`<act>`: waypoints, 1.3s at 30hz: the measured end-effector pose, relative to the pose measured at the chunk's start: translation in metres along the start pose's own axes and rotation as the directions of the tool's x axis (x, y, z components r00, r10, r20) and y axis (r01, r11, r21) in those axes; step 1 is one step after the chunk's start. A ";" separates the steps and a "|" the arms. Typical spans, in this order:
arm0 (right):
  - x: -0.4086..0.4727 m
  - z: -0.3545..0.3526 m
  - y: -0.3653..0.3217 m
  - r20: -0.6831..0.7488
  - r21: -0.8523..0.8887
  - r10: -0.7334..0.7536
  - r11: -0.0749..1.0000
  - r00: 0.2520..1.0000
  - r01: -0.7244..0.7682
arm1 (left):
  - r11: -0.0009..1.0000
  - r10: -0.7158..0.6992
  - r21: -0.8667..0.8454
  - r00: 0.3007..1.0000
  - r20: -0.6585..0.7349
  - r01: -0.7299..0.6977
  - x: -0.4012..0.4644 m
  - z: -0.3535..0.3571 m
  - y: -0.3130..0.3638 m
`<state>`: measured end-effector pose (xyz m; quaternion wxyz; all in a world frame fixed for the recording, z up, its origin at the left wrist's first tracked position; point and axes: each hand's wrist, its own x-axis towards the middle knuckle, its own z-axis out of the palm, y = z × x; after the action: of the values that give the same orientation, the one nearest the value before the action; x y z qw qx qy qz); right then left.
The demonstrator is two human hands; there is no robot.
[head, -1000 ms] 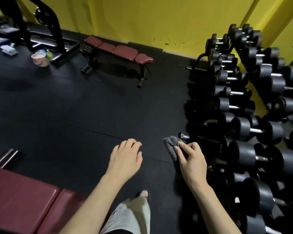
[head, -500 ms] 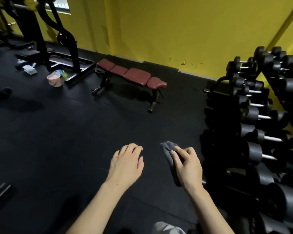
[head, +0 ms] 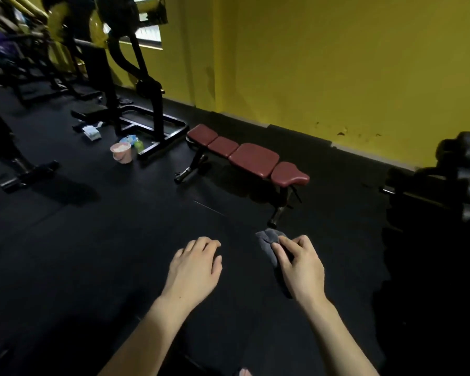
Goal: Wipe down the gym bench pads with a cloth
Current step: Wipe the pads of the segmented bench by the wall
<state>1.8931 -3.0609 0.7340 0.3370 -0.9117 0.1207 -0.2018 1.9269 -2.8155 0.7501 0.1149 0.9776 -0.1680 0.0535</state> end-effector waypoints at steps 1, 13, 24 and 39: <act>0.029 0.014 -0.007 0.015 0.017 -0.014 1.000 1.000 0.014 | 1.000 -0.027 0.007 0.999 -0.021 0.027 0.025 -0.004 -0.010; 0.297 0.213 -0.077 0.260 0.144 -0.258 0.963 0.930 0.227 | 0.935 -0.355 -0.034 0.922 -0.157 0.354 0.242 0.027 -0.167; 0.574 0.354 -0.117 0.174 0.081 -0.108 0.992 0.979 0.096 | 0.983 -0.185 0.006 0.980 -0.079 0.186 0.573 0.031 -0.286; 0.932 0.547 -0.090 0.244 0.055 0.002 0.998 0.970 -0.016 | 0.994 -0.109 0.013 0.988 0.110 0.108 0.939 0.110 -0.397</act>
<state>2.9756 -3.0162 0.6830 0.3757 -0.9191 0.0768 -0.0904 2.9500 -2.7748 0.6958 0.1049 0.9871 -0.1206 -0.0067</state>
